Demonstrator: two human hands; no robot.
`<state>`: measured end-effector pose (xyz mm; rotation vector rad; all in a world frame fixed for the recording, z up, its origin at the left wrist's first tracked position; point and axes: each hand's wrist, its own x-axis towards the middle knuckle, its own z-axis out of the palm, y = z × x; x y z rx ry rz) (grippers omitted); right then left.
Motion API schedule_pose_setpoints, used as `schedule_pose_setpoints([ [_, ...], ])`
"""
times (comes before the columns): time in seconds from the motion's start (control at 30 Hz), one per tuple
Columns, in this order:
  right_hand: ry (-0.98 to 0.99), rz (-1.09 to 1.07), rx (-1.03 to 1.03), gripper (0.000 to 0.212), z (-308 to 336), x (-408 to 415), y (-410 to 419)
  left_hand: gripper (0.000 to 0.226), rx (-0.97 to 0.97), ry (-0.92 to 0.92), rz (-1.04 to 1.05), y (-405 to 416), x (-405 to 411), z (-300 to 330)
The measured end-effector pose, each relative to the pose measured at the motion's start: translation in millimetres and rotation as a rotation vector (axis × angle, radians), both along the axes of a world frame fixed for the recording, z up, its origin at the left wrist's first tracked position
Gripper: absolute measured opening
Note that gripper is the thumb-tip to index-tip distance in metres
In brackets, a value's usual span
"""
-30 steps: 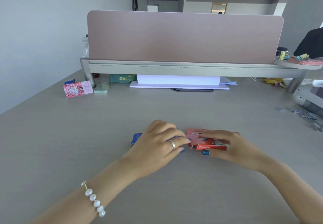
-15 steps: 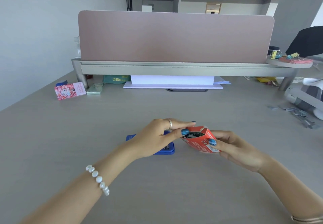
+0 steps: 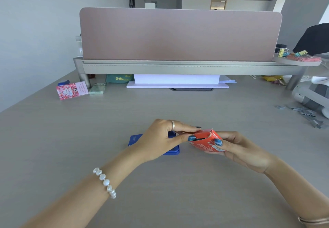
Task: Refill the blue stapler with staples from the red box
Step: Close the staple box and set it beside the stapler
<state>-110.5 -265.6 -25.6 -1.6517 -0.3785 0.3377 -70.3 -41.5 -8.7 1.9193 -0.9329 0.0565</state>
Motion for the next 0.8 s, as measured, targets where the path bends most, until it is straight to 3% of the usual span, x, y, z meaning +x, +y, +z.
schedule_pose_setpoints([
  [0.23,0.039,0.004,0.066,0.067,0.8,-0.8,-1.0,0.026,-0.050,-0.105,0.034,-1.7,-3.9,-6.7],
  [0.4,0.035,-0.004,0.095,0.061,-0.3,-0.6,-0.6,0.022,0.022,-0.559,0.137,-9.3,-10.8,-18.3],
  [0.5,0.035,-0.012,0.099,0.063,-0.9,-0.1,1.0,0.019,-0.006,-0.714,0.233,-13.9,-7.6,-23.9],
  [0.63,0.026,-0.020,0.099,0.061,-1.7,-0.2,2.8,0.014,0.005,-0.735,0.283,-13.7,-4.1,-27.1],
  [0.8,-0.020,-0.038,0.087,0.058,-2.6,1.4,1.5,0.025,0.042,-0.740,0.209,-13.6,-6.6,-27.0],
])
